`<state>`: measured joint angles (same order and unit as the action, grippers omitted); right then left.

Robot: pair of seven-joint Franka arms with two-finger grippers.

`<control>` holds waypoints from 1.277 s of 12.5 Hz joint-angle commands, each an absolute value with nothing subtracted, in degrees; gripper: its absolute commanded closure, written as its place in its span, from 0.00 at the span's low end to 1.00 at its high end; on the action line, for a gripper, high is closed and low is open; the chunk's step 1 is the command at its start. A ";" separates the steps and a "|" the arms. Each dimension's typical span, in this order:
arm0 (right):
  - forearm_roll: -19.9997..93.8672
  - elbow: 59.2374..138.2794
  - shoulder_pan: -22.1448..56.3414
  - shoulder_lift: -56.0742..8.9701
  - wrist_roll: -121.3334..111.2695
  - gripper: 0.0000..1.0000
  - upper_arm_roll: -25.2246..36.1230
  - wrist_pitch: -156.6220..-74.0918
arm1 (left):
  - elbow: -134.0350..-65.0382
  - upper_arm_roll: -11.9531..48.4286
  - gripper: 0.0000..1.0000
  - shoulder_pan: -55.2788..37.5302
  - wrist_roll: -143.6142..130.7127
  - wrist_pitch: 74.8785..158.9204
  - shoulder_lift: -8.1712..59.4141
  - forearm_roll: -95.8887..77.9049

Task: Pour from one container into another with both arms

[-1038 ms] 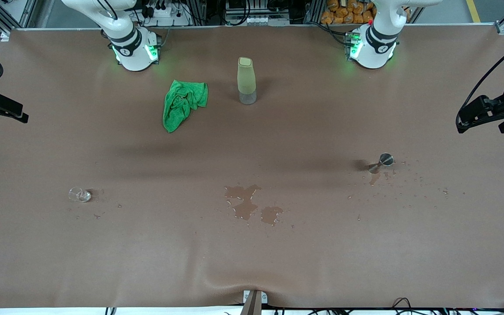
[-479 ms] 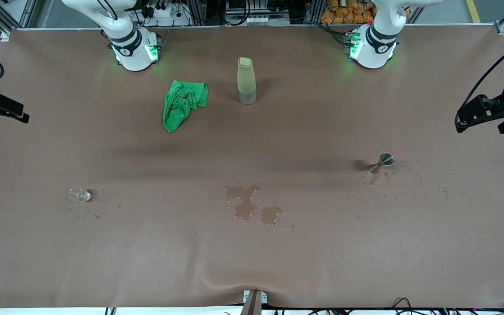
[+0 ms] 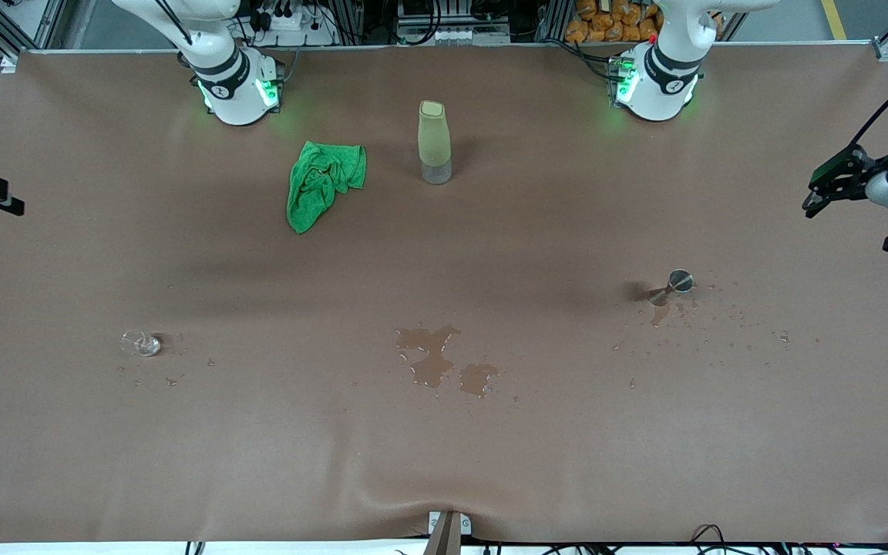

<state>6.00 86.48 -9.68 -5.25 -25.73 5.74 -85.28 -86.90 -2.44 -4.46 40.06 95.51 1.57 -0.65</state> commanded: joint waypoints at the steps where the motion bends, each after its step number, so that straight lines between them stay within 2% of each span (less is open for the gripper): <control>1: 9.22 86.13 -14.40 -7.29 -35.30 0.00 5.10 -86.31 | -86.22 -2.37 0.00 -3.69 55.94 94.75 1.14 -1.41; 7: 18.36 85.96 -28.02 -13.88 -57.35 0.00 5.10 -87.35 | -86.22 -2.63 0.00 -2.12 74.52 94.75 1.14 -3.76; 12: 21.70 86.22 -31.90 -20.37 -77.65 0.00 5.10 -93.59 | -87.18 -2.81 0.00 6.40 79.34 91.32 2.20 -18.61; 16: 26.62 86.31 -34.19 -24.51 -91.12 0.00 5.19 -96.33 | -92.01 -2.73 0.00 13.17 86.72 89.92 4.83 -32.22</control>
<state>23.90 86.92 -32.38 -23.52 -86.37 6.00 -96.40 -89.94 -3.19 10.21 82.73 90.92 3.78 -26.88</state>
